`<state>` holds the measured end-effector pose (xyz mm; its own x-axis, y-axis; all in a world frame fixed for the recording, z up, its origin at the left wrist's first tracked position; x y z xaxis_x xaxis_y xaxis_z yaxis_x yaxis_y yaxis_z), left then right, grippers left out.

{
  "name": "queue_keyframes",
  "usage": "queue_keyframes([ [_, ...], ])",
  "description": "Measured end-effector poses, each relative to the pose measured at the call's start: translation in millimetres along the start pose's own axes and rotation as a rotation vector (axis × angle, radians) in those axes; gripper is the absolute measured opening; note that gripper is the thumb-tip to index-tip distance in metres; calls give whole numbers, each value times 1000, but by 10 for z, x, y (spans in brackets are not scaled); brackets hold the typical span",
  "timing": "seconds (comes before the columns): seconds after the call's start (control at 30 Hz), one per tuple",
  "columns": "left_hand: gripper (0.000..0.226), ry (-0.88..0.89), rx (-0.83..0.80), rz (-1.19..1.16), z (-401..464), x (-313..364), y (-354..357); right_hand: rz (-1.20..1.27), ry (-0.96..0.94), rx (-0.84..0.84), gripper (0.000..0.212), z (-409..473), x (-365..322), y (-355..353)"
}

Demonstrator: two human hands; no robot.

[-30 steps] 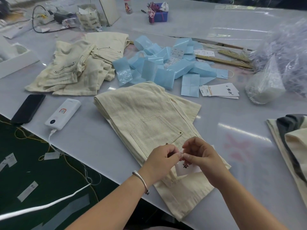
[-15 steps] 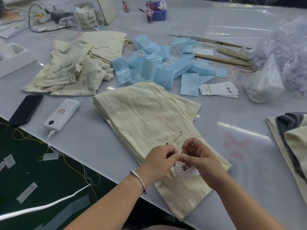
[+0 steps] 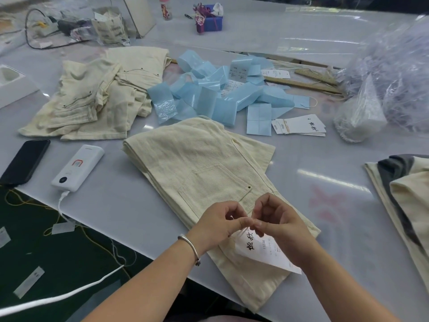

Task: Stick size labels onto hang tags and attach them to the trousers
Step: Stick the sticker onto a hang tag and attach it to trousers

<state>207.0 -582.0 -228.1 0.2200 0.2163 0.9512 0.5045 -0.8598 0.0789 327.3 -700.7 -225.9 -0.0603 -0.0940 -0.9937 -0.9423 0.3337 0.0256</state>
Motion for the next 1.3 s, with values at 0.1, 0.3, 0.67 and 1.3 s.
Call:
queue_keyframes([
  [0.1,22,8,-38,172,81,-29,-53,-261,72,-8,21,-19,-35,-34],
  [0.3,22,145,453,576,338,132,-820,-1256,310,474,24,143,-164,-242],
  [0.67,124,-239,699,872,957,543,-2730,-1439,896,344,116,716,52,92],
  [1.3,23,79,-314,-379,610,2102,-1659,-1172,527,1068,38,-545,-1457,26],
])
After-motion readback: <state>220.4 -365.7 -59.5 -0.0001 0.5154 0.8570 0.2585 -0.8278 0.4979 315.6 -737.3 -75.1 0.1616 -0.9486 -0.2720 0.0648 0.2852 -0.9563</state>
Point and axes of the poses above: each hand's wrist, its own z-axis towards the middle knuckle, its own y-axis out of the palm, x = y × z, the point moved 2 cm from there along z, towards the middle knuckle, and after that the axes turned 14 degrees about -z, right-handed, at the moved point
